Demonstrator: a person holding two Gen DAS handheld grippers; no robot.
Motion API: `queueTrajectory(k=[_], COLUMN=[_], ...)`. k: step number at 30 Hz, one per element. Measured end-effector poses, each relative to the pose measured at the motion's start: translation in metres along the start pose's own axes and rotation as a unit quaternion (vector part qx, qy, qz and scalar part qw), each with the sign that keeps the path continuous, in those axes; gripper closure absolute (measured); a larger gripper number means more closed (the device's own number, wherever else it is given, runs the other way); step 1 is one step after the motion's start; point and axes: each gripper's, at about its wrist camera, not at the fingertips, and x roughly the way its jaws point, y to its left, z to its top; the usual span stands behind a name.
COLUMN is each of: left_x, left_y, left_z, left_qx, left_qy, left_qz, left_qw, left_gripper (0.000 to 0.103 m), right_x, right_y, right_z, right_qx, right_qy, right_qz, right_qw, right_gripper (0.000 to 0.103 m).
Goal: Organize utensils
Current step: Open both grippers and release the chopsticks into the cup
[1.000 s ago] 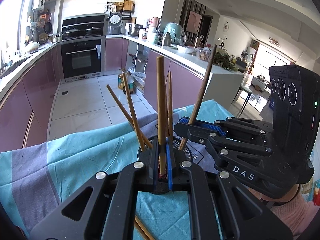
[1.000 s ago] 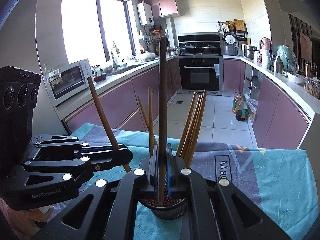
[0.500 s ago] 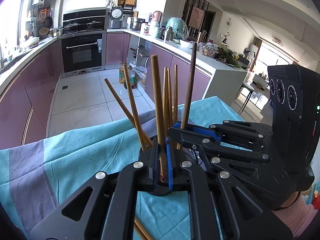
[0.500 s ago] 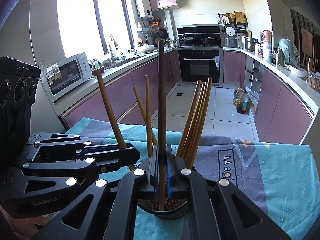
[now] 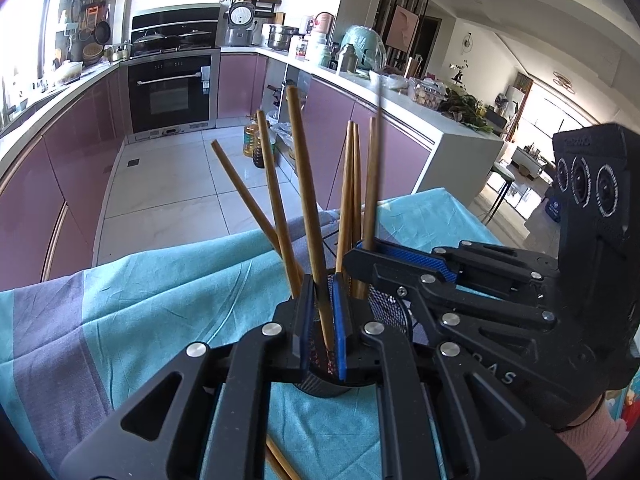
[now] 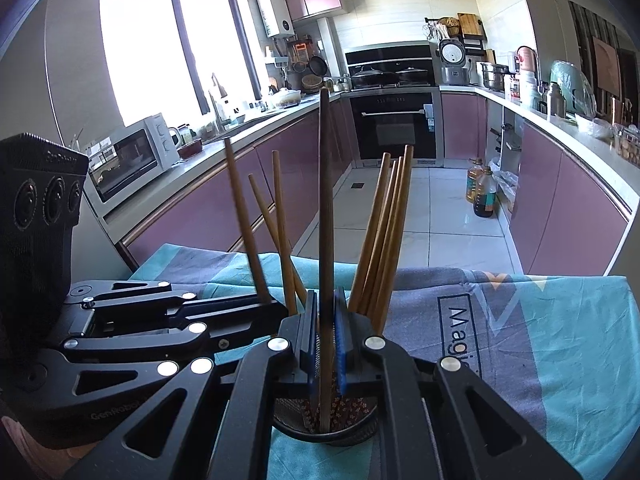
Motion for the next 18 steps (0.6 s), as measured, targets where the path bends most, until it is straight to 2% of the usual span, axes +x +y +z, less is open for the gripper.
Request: queueTrajectory(k=[10, 13, 16, 18], left_x=[0.0, -0.01, -0.026, -0.038], left_y=[0.003, 0.003, 0.006, 0.011], left_z=[-0.009, -0.014, -0.022, -0.027], left_qx=[-0.001, -0.002, -0.002, -0.007], left_qy=[-0.012, -0.028, -0.052, -0.065], left_qz=[0.011, 0.017, 0.028, 0.033], left_qw=[0.9999, 0.9995, 0.9983, 0.9973], left_gripper=[0.092, 0.086, 0.077, 0.066], right_x=[-0.006, -0.012, -0.023, -0.031], right_y=[-0.001, 0.001, 0.004, 0.009], right_z=[-0.005, -0.009, -0.014, -0.018], right_qx=[0.005, 0.005, 0.002, -0.004], right_qy=[-0.004, -0.009, -0.018, -0.025], right_qz=[0.006, 0.013, 0.024, 0.033], right_qw=[1.0, 1.0, 1.0, 0.999], right_gripper=[0.094, 0.09, 0.081, 0.076])
